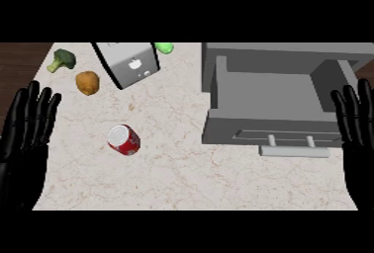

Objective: Pick up the can, place it into the drawer and close the drawer

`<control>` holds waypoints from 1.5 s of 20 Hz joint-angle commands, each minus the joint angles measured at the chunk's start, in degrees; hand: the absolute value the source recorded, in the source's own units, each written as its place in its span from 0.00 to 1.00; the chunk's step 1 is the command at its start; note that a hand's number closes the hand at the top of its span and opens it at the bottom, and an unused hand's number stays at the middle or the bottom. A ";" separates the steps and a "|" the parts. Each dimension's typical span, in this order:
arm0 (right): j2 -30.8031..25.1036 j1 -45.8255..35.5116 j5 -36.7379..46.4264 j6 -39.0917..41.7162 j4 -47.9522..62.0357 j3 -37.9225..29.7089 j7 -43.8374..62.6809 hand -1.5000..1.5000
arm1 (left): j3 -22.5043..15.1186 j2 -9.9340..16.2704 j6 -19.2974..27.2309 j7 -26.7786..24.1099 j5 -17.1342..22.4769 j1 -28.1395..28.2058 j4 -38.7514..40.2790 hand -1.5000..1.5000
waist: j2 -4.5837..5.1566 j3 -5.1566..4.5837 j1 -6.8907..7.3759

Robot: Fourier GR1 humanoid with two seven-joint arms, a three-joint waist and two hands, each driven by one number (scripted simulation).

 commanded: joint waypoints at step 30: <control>-0.80 10.36 -3.67 3.23 1.28 -8.00 9.34 0.00 | 1.34 4.23 -18.36 16.39 16.27 -4.37 9.89 0.00 | -1.62 1.72 -1.38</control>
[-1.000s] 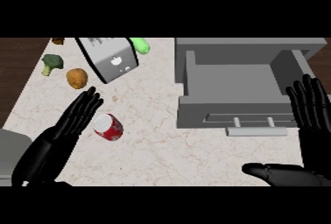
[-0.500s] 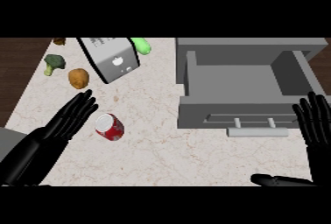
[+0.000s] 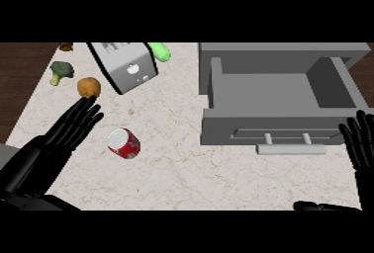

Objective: Pick up the can, place it into the drawer and close the drawer

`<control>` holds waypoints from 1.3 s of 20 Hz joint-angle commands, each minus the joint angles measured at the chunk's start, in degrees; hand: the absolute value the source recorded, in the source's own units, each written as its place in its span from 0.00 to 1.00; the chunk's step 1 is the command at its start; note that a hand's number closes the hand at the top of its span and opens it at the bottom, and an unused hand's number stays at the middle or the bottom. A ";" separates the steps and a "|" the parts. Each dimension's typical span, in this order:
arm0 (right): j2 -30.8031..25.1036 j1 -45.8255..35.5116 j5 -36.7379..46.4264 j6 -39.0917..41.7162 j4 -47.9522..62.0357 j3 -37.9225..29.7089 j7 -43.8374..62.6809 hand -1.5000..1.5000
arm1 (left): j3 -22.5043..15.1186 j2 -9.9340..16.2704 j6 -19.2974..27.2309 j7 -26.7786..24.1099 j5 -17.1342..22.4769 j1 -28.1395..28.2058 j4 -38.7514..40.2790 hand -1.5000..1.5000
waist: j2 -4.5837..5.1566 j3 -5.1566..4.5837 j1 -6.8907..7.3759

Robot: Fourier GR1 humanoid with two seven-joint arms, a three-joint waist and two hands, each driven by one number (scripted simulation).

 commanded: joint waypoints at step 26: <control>1.29 3.33 -1.24 7.30 4.52 -6.16 -7.90 0.00 | 3.71 -4.09 -1.83 -25.82 -15.24 -4.67 33.55 0.00 | 0.06 -0.02 -0.17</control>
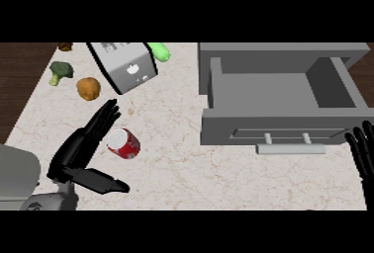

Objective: Pick up the can, place it into the drawer and close the drawer

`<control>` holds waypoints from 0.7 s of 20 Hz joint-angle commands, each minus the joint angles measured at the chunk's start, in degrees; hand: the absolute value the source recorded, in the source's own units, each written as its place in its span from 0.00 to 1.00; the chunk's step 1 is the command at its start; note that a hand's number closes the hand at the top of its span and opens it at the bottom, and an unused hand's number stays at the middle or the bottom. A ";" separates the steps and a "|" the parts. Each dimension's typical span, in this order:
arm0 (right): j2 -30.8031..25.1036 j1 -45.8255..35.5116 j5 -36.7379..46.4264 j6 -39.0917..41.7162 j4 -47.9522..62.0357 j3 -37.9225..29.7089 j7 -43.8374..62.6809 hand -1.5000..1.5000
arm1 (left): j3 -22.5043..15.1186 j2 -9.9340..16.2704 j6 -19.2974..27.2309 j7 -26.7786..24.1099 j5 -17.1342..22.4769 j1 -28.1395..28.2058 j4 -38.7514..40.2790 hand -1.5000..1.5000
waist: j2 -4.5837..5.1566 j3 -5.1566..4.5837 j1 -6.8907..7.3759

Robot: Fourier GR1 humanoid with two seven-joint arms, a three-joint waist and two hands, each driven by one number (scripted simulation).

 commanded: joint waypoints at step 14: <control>3.41 -0.24 3.82 -1.08 -2.36 2.74 1.74 0.00 | 6.76 6.25 -4.18 -16.35 -3.84 -7.44 24.47 0.00 | 0.03 -0.01 -0.14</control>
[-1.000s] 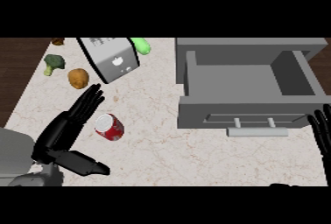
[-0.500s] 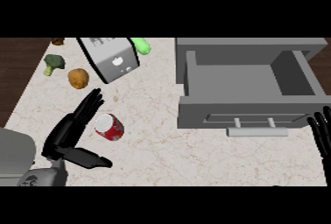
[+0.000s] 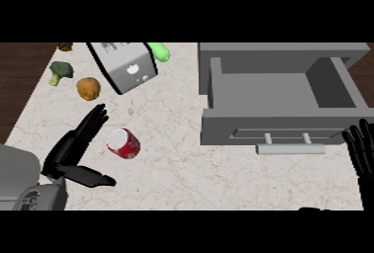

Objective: Pick up the can, place it into the drawer and close the drawer

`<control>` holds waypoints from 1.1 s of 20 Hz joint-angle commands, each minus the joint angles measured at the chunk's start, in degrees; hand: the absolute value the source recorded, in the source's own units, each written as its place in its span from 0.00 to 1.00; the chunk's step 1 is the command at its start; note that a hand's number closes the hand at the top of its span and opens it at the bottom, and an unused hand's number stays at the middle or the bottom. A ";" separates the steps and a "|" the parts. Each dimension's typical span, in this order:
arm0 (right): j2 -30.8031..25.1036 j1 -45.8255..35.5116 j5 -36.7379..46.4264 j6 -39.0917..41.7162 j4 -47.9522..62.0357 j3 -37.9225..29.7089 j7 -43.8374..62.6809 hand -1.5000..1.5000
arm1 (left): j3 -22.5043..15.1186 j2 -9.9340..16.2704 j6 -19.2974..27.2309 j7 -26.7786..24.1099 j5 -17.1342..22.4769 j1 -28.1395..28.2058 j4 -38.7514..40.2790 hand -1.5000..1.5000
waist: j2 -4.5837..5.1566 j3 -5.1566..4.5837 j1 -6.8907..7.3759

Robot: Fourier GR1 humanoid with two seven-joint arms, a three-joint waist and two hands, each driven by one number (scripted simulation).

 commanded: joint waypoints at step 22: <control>0.21 -1.76 -1.93 0.24 -6.24 -1.26 7.60 0.00 | 3.52 3.68 -0.52 -16.10 -4.92 -10.67 30.38 0.00 | 0.03 -0.02 -0.09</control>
